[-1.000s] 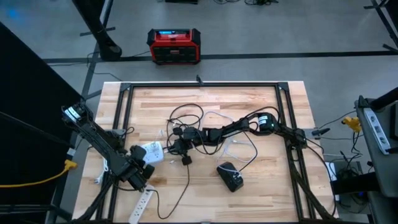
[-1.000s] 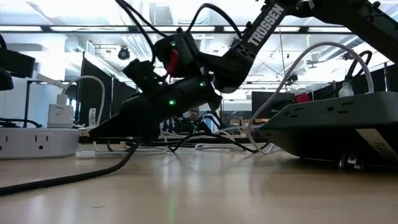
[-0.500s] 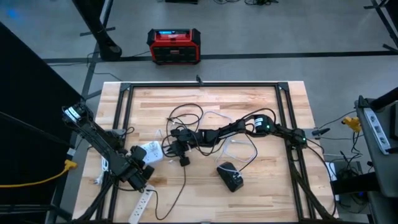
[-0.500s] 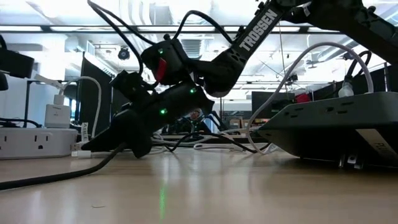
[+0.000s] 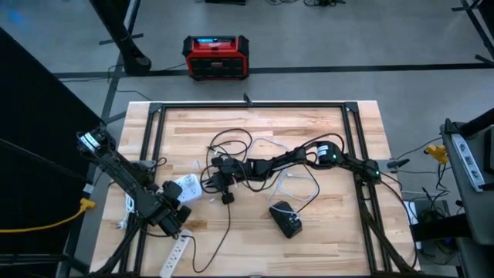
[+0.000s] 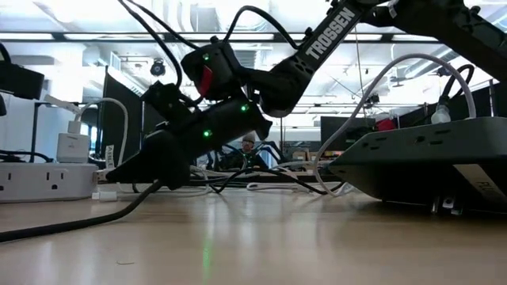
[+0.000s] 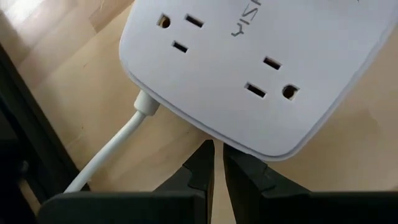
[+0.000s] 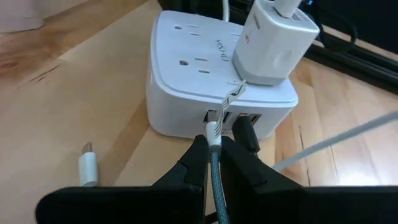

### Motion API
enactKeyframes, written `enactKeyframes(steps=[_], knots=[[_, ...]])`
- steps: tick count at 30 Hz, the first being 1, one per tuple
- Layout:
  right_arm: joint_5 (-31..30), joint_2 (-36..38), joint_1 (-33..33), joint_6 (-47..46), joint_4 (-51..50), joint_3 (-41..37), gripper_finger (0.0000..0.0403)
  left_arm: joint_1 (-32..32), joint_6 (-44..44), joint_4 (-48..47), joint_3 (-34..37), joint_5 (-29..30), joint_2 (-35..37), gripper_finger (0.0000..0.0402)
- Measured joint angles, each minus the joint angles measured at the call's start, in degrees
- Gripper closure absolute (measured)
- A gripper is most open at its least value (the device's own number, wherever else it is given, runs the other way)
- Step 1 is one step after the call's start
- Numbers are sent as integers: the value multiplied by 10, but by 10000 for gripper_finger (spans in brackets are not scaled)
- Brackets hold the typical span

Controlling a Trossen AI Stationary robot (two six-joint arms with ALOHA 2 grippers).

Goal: Insert USB
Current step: Insert the blue charger cable into the top white outlet extension

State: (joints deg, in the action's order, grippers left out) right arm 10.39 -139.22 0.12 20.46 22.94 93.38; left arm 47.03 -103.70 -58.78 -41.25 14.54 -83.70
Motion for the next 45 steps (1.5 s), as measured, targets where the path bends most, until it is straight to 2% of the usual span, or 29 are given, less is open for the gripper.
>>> enactKeyframes(steps=[13, 20, 25, 32, 45], knots=[[69, -3, 0, 27, 10, 0, 388, 0, 42, -1, 0, -6, 0, 377], [90, -4, 2, -24, 18, -3, 388, 1, 47, 2, 0, -7, 0, 378], [97, -9, -1, -71, 45, -18, 388, 0, 48, 10, 0, -1, 0, 377], [95, -31, 3, -131, 133, -41, 388, 0, 52, 13, 0, -1, 0, 377], [89, -33, 10, -119, 129, -29, 388, 1, 82, 29, -3, -5, 0, 377]])
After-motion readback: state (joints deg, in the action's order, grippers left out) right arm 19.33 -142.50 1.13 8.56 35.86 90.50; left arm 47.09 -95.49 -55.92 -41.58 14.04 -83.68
